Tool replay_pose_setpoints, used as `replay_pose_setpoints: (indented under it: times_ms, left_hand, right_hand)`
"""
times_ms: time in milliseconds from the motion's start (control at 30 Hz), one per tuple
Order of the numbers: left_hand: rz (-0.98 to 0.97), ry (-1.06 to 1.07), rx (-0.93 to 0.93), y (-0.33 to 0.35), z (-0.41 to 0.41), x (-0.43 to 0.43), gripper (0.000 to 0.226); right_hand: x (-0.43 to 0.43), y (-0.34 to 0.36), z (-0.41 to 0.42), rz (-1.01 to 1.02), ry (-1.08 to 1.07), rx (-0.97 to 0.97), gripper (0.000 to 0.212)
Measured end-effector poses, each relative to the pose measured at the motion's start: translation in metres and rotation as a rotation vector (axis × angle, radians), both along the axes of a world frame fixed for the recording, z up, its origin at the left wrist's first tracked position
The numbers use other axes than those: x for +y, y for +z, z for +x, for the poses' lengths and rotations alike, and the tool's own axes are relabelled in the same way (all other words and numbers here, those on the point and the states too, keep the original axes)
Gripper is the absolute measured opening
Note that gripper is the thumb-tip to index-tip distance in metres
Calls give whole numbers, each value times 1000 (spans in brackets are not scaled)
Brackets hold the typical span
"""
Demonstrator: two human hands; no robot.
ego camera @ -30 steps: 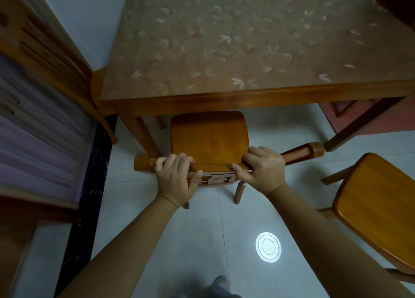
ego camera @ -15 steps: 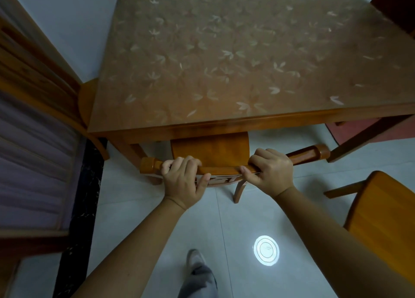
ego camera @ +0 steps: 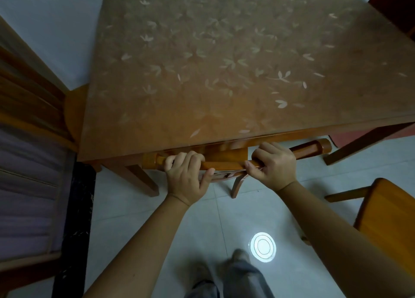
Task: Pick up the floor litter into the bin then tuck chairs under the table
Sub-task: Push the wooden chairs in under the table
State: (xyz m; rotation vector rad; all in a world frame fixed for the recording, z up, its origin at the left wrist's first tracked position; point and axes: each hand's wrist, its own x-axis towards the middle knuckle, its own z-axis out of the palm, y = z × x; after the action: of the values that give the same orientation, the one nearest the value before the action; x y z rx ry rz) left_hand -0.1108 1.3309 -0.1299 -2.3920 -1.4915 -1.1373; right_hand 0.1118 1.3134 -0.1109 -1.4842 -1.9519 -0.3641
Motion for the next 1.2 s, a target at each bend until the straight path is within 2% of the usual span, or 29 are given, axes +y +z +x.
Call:
replay_pose_setpoints:
  times_ms: [167,533,767,867,1033,1133,1200]
  left_hand:
    - [-38,10,-12,0,8,21,50]
    - [2,73,8,-1,38,29,51]
    - [-115,69,21,5,36,24,52]
    - [-215,44,35,15,34,18,53]
    - [-413,-3,63,32,27,13,60]
    - [-487,-7,85,37,23,9,63]
    - [-512,8,71,40,24,6,57]
  right_hand:
    - [25,3,6,40,26,0,55]
    - [46,-3,38,-25,73,0,55]
    - [44,4,36,-49,134,45,50]
    - [41,8,38,-139,161,32,52]
    - [33,19,45,-474,166,-52,65]
    - [24,32,51,-576,187,-51,58]
    - [18,37,52,-583,178,-15,46]
